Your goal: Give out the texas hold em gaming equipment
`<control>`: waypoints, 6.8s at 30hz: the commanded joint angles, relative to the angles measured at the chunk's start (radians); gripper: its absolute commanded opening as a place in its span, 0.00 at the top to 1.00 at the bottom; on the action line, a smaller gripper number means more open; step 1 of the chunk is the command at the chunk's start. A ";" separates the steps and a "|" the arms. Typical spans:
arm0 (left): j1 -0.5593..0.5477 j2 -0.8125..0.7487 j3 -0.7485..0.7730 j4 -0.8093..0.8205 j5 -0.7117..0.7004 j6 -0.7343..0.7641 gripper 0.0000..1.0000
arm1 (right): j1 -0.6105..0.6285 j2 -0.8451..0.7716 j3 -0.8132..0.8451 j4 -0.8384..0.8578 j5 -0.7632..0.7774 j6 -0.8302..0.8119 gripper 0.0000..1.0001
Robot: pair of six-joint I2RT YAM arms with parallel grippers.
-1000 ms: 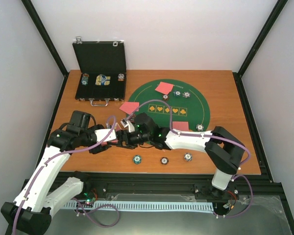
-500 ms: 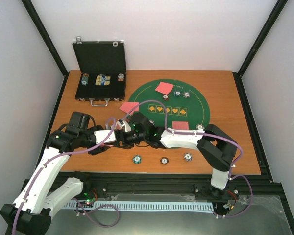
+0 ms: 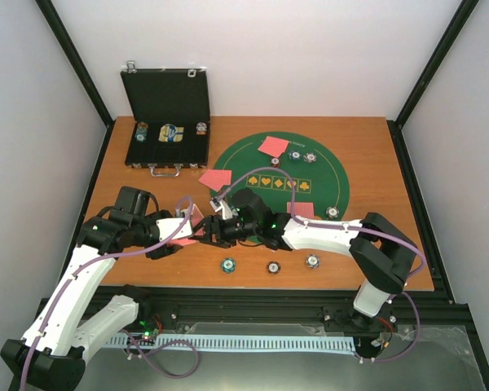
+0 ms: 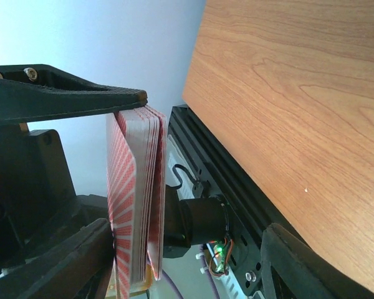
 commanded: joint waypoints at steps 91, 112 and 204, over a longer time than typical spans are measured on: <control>-0.007 -0.018 0.056 0.004 0.024 0.019 0.61 | -0.020 -0.139 0.012 -0.126 -0.019 -0.127 0.11; -0.007 -0.020 0.033 0.012 0.035 0.023 0.61 | 0.037 0.151 0.165 0.044 -0.110 -0.022 0.20; -0.007 -0.056 0.006 0.000 0.010 0.046 0.62 | 0.020 0.127 0.136 0.035 -0.127 0.019 0.25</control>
